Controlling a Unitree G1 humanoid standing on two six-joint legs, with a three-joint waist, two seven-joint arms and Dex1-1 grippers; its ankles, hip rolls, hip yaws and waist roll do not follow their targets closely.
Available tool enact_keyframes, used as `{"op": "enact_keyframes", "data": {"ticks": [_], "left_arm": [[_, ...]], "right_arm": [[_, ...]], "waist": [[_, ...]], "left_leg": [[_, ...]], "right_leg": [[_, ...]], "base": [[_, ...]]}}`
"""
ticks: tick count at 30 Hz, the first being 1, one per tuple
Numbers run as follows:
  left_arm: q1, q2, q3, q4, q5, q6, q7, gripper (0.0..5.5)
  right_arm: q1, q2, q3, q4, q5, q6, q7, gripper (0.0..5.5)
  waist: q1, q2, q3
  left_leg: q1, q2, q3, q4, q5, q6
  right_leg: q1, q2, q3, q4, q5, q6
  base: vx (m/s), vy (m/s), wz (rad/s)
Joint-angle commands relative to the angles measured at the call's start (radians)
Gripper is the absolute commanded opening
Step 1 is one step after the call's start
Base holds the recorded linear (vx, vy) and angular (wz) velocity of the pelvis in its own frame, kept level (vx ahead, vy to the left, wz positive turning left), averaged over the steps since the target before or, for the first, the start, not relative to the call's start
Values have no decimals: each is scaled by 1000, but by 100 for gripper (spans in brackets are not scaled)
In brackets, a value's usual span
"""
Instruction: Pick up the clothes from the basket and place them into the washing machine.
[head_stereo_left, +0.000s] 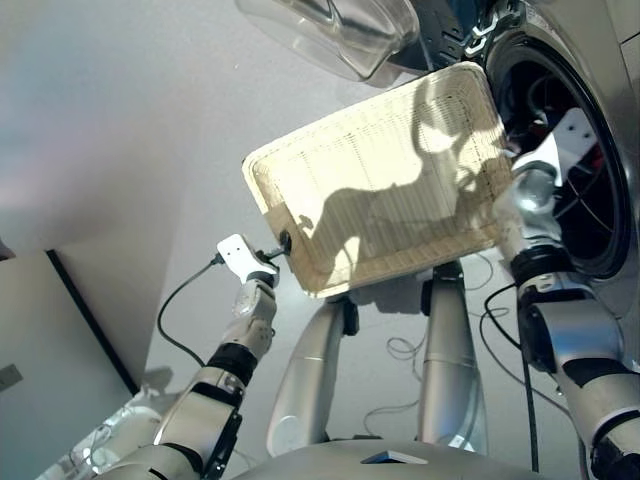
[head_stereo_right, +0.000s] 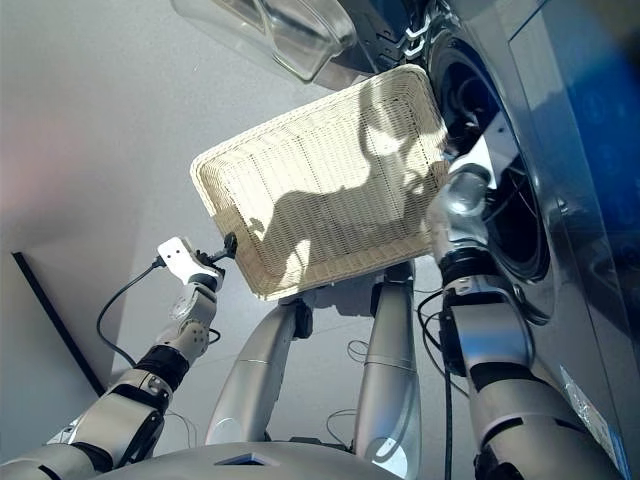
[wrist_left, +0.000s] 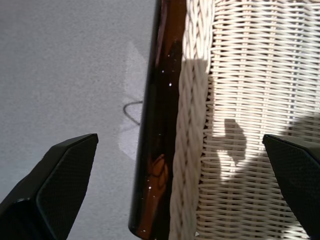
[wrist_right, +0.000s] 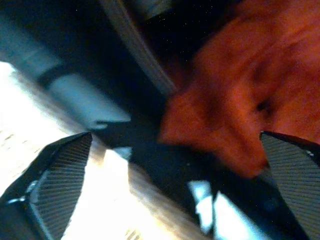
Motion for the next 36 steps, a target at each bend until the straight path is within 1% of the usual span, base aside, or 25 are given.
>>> {"op": "enact_keyframes", "data": {"ticks": [1, 2, 3, 6, 8, 9, 10, 12, 17, 18, 20, 21, 23, 25, 26, 27, 28, 29, 30, 31, 32, 33, 36], "left_arm": [[22, 35, 42, 32, 15, -25, -26, 550], [18, 31, 40, 50, 21, -22, -31, 550], [17, 28, 37, 66, 29, -19, -37, 550], [21, 16, 32, 135, 80, 0, -51, 550], [21, 17, 11, 186, 182, 2, -42, 550], [24, 13, 6, 202, 211, 9, -45, 550], [31, 11, 4, 225, 237, 13, -49, 550], [48, 2, 9, 260, 259, 32, -64, 550], [107, 5, 21, 334, 361, 55, -83, 550], [116, 7, 25, 341, 385, 58, -82, 550], [141, 13, 19, 345, 463, 50, -68, 550], [153, 13, 21, 354, 479, 61, -73, 550], [177, 15, 23, 364, 531, 58, -64, 550], [202, 18, 30, 376, 557, 66, -70, 550], [208, 18, 35, 390, 577, 69, -69, 550], [230, 22, 49, 417, 614, 79, -67, 550], [230, 22, 49, 416, 614, 79, -67, 550], [240, 22, 57, 432, 633, 85, -67, 550], [262, 21, 71, 446, 649, 92, -73, 550], [262, 21, 71, 446, 649, 92, -73, 550], [268, 21, 76, 460, 664, 98, -72, 550], [281, 16, 81, 470, 676, 100, -75, 550], [304, 16, 87, 473, 683, 100, -93, 550]], "right_arm": [[36, -8, 69, -4, 10, -46, 66, 550], [48, -1, 78, 10, 13, -42, 87, 550], [60, 5, 87, 22, 16, -38, 105, 550], [129, 35, 107, 50, 19, -21, 157, 550], [182, 59, 133, 75, -9, -8, 183, 550], [202, 63, 141, 90, -17, -2, 197, 550], [224, 71, 150, 105, -32, 6, 208, 550], [282, 92, 155, 123, -39, 21, 228, 550], [427, 132, 177, 158, -77, 54, 288, 550], [450, 137, 180, 166, -87, 61, 295, 550], [499, 142, 192, 187, -124, 77, 324, 550], [520, 141, 190, 193, -132, 81, 327, 550], [562, 144, 180, 213, -146, 90, 346, 550], [603, 149, 175, 221, -159, 97, 359, 550], [622, 152, 169, 233, -157, 101, 369, 550], [663, 162, 172, 239, -177, 106, 384, 550], [664, 162, 172, 239, -177, 106, 384, 550], [680, 165, 169, 252, -186, 111, 392, 550], [713, 170, 161, 264, -198, 117, 399, 550], [713, 170, 161, 264, -198, 117, 399, 550], [723, 173, 157, 265, -203, 119, 398, 550], [745, 178, 145, 275, -207, 126, 403, 550], [780, 185, 136, 294, -204, 135, 425, 550]], "waist": [[-20, 1, -44], [-21, -5, -48], [-27, -15, -47], [-32, -43, -61], [-38, -62, -68], [-39, -71, -70], [-40, -80, -73], [-43, -100, -78], [-49, -144, -100], [-49, -152, -104], [-47, -168, -113], [-46, -174, -119], [-46, -186, -131], [-46, -197, -151], [-46, -202, -161], [-47, -211, -183], [-47, -211, -182], [-48, -215, -193], [-50, -222, -216], [-50, -222, -215], [-52, -223, -227], [-55, -225, -249], [-58, -230, -279]], "left_leg": [[3, 31, -36, 116, -120, -30], [12, 32, -37, 113, -120, -31], [7, 29, -31, 104, -89, -27], [57, 29, -35, 77, -84, -30], [98, 32, -37, 61, -81, -33], [121, 32, -41, 56, -83, -33], [143, 34, -39, 51, -84, -34], [203, 34, -40, 36, -85, -35], [372, 39, -40, -33, -80, -43], [402, 40, -41, -46, -78, -45], [466, 42, -44, -72, -73, -48], [490, 40, -46, -80, -74, -47], [540, 41, -49, -103, -73, -49], [587, 45, -48, -131, -69, -51], [615, 46, -46, -149, -65, -53], [654, 50, -42, -169, -63, -53], [657, 50, -42, -170, -62, -53], [676, 52, -39, -179, -61, -53], [710, 57, -33, -200, -59, -53], [712, 57, -33, -201, -58, -53], [729, 58, -31, -214, -56, -53], [762, 61, -25, -246, -45, -54], [811, 68, -15, -287, -34, -58]], "right_leg": [[86, 15, -33, -18, -42, 28], [97, 17, -36, -25, -41, 28], [98, 13, -41, -46, -6, 23], [158, 17, -54, -85, 3, 27], [205, 18, -63, -105, 9, 31], [228, 20, -65, -115, 10, 32], [257, 20, -69, -124, 10, 34], [320, 22, -76, -146, 12, 37], [494, 26, -105, -223, 16, 45], [522, 28, -111, -233, 14, 46], [589, 31, -123, -251, 10, 48], [617, 34, -127, -264, 8, 48], [675, 42, -138, -295, 5, 49], [728, 46, -147, -326, 4, 53], [754, 49, -149, -342, 3, 54], [794, 55, -155, -364, 2, 56], [796, 55, -155, -365, 2, 56], [815, 58, -155, -374, 1, 56], [848, 62, -159, -390, 0, 57], [850, 62, -159, -391, 0, 57], [862, 66, -158, -398, 0, 57], [889, 71, -159, -415, 1, 60], [932, 76, -163, -439, -2, 63]], "base": [[0, 0, 0], [-85, -22, 57], [-80, -33, 24], [-25, -14, 5], [27, -15, -34], [0, 0, 0], [72, -27, -94], [80, -37, -116], [87, -10, -84], [77, -1, 60], [62, 3, 41], [55, 3, 1], [55, 8, 44], [27, 10, 16], [52, 29, 59], [0, 0, 0], [0, 0, 0], [51, 20, -78], [51, 20, -58], [51, 25, -35], [0, 0, 0], [71, 42, -40], [37, 15, -23]]}}
